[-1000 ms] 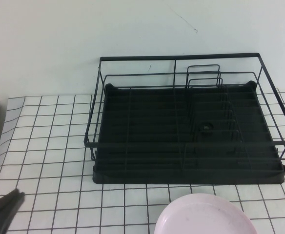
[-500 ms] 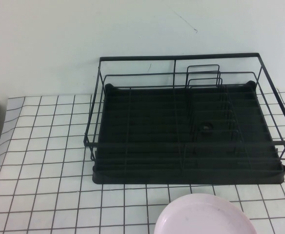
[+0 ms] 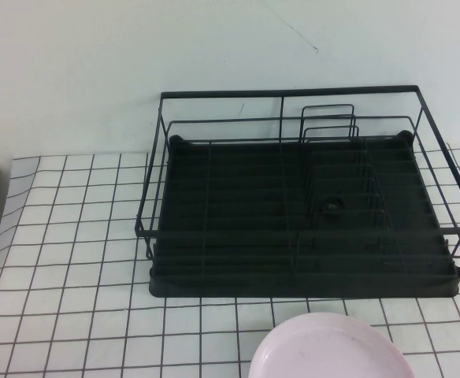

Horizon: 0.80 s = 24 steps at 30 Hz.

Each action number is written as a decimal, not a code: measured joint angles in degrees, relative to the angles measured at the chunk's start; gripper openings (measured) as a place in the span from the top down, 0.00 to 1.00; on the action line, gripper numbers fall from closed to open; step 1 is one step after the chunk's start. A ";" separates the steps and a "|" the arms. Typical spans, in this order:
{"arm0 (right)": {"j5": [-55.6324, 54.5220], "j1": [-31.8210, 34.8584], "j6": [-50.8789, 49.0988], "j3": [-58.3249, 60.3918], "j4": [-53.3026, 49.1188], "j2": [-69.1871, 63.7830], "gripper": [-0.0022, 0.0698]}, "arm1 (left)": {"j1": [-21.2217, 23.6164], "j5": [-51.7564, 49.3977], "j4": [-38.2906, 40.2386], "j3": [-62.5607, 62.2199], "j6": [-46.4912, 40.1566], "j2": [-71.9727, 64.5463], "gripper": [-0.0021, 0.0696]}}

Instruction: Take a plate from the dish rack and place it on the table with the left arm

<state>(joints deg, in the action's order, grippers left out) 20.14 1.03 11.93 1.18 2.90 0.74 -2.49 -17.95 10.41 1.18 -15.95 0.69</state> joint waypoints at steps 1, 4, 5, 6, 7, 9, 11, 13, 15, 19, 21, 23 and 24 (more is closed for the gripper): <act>0.00 0.00 0.00 0.00 0.00 0.00 0.97 | 0.00 -0.03 0.10 0.00 0.00 0.00 0.97; 0.00 0.00 0.00 0.00 0.00 0.00 0.97 | 0.00 -0.16 0.53 0.00 0.00 0.00 0.97; 0.00 0.00 0.00 0.00 0.00 0.00 0.97 | 0.00 -0.20 0.62 0.00 0.00 0.00 0.97; 0.00 0.00 0.00 0.00 0.00 0.00 0.97 | 0.00 -0.29 0.74 -0.09 0.00 0.00 0.97; 0.00 0.00 0.00 0.00 0.00 0.00 0.97 | 0.00 -0.29 0.74 -0.09 0.00 0.00 0.97; 0.00 0.00 0.00 0.00 0.00 0.00 0.97 | 0.00 -0.33 0.83 -0.09 0.00 0.00 0.97; 0.00 0.00 0.00 0.00 0.00 0.00 0.97 | 0.00 -0.43 0.83 -0.09 0.00 0.00 0.97; 0.00 0.00 0.00 0.00 0.00 0.00 0.97 | 0.00 -0.43 0.95 -0.09 0.00 0.00 0.97; 0.00 0.00 0.00 0.00 0.00 0.00 0.97 | 0.00 -0.43 0.95 -0.09 0.00 0.00 0.97; 0.00 0.00 0.00 0.00 0.00 0.00 0.97 | 0.00 -0.46 0.95 -0.09 0.00 0.00 0.97; 0.00 0.00 0.00 0.00 0.00 0.00 0.97 | 0.00 -0.46 0.95 -0.09 0.00 0.00 0.97; 0.00 0.00 0.00 0.00 0.00 0.00 0.97 | 0.00 -0.46 0.95 -0.09 0.00 0.00 0.97; 0.00 0.00 0.00 0.00 0.00 0.00 0.97 | 0.00 -0.46 0.95 -0.09 0.00 0.00 0.97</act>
<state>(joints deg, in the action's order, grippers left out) 20.14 1.03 11.93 1.18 2.90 0.74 -2.49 -18.42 11.36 1.09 -15.95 0.69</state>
